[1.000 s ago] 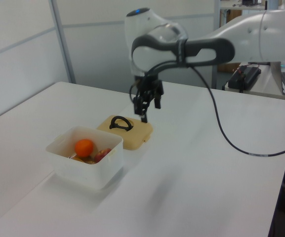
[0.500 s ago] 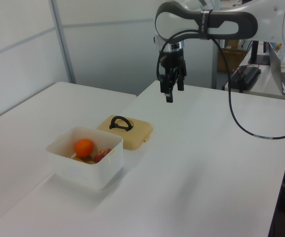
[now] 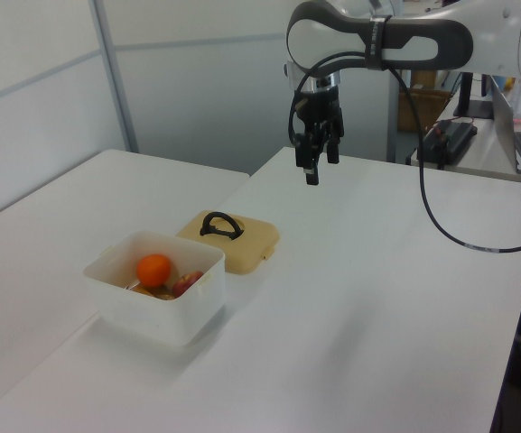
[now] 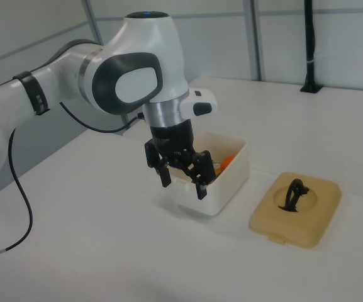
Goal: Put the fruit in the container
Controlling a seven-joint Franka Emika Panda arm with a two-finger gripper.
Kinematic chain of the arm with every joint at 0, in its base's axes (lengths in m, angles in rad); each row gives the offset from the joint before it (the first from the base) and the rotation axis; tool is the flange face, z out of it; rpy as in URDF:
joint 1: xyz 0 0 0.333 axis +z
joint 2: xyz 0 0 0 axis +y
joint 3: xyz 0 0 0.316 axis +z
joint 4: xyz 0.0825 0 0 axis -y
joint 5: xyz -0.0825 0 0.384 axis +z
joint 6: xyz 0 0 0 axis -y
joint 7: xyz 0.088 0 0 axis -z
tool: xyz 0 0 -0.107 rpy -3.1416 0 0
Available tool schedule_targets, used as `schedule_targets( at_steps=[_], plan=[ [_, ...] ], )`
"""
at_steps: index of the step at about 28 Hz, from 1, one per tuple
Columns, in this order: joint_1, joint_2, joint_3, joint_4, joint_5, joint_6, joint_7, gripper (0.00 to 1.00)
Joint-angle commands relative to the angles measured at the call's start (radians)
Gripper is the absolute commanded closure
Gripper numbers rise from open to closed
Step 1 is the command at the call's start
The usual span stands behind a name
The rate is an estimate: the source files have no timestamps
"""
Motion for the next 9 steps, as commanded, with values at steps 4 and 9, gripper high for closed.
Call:
schedule_targets(
  at_steps=[4, 9],
  plan=[
    [0.000, -0.020, 0.003, -0.021, -0.012, -0.017, -0.019, 0.00],
    [0.000, -0.019, 0.003, -0.021, -0.012, -0.017, -0.020, 0.00]
  ],
)
